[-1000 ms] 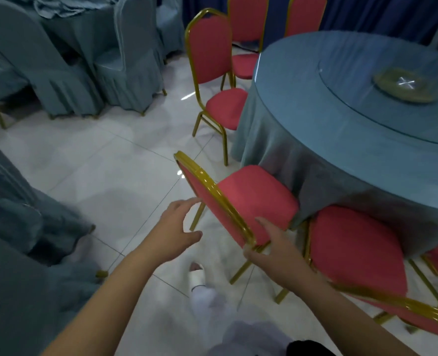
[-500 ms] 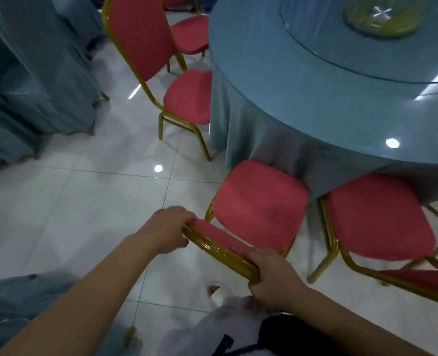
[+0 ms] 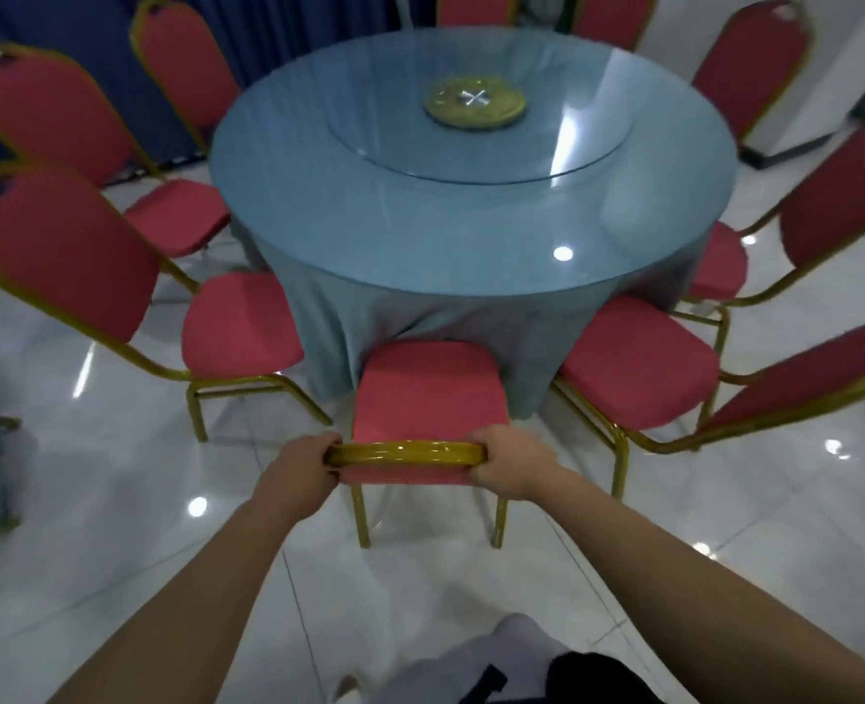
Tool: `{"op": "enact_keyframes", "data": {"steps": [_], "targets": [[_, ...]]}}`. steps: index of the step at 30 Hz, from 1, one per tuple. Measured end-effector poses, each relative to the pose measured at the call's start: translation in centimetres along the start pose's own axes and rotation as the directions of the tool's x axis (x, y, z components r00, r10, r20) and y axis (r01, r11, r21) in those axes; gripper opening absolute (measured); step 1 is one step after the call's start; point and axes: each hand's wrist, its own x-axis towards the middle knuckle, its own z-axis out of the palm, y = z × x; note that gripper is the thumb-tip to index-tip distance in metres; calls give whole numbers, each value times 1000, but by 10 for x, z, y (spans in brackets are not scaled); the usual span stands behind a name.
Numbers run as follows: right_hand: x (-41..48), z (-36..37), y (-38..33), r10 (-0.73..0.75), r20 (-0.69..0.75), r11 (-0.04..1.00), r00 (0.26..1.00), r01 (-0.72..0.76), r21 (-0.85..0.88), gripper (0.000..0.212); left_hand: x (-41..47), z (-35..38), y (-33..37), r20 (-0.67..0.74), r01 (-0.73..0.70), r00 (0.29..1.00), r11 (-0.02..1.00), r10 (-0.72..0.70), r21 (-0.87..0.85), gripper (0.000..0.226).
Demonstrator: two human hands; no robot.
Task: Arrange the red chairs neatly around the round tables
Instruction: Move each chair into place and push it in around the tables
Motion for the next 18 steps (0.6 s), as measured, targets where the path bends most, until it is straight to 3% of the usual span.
{"op": "enact_keyframes", "data": {"steps": [4, 9, 12, 18], "targets": [[-6, 15, -14, 182, -72, 982, 981, -185, -32, 10, 7, 3, -17, 46, -112, 992, 992, 115, -59, 23], [-22, 43, -29, 313, -215, 947, 925, -321, 0, 13, 8, 8, -31, 152, -134, 979, 991, 137, -28, 22], [-13, 33, -39, 398, -211, 914, 893, -406, 7, 25, 21, -4, -27, 178, -146, 971, 984, 163, -105, 24], [13, 26, -44, 476, -150, 878, 867, -479, 18, 24, 59, -19, -31, 260, -200, 940, 974, 221, -103, 24]]}}
